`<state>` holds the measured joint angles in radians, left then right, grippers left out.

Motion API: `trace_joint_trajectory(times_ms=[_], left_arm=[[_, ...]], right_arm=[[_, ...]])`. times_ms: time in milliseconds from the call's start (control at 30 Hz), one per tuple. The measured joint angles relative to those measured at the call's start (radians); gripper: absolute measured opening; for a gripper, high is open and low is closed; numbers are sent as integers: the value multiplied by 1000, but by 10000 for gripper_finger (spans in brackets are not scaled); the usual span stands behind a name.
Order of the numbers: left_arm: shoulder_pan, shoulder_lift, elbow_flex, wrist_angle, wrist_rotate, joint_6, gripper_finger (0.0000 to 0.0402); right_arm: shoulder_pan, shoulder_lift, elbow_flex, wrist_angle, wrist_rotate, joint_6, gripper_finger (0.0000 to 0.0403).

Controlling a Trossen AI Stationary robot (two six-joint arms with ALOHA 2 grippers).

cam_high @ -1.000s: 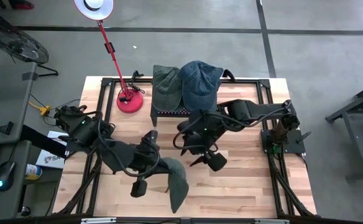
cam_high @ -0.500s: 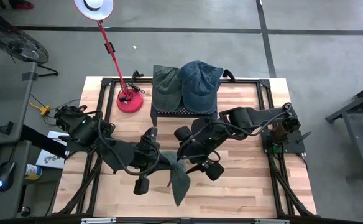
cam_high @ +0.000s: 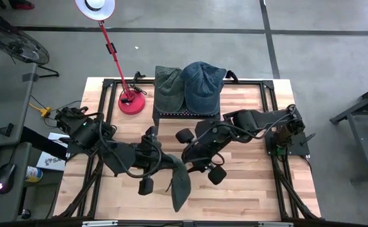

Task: Pick & Place hat
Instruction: Stack the gray cap on top of the other gray cap on the shelf

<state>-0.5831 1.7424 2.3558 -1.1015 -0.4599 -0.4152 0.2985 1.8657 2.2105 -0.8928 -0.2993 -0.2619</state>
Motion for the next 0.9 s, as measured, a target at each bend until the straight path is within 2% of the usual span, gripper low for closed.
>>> trace_joint_trajectory(times_ms=[133,200,300,433,633,733,900], left_arm=[[0,0,0,0,0,0,10],[0,0,0,0,0,0,10],[0,0,0,0,-3,-1,10],[0,0,0,-1,-4,-23,15],[0,0,0,0,-20,-62,72],[0,0,0,3,-62,-64,90],[0,-10,0,10,-189,-63,103]], right_arm=[[0,-1,0,0,0,0,21],[0,-1,0,0,-1,0,7],[0,-1,0,-2,40,20,6],[11,-11,-2,-25,169,41,3],[19,-42,-1,-90,328,106,2],[22,-49,-1,-121,424,148,1],[24,-51,-1,-172,511,230,1]])
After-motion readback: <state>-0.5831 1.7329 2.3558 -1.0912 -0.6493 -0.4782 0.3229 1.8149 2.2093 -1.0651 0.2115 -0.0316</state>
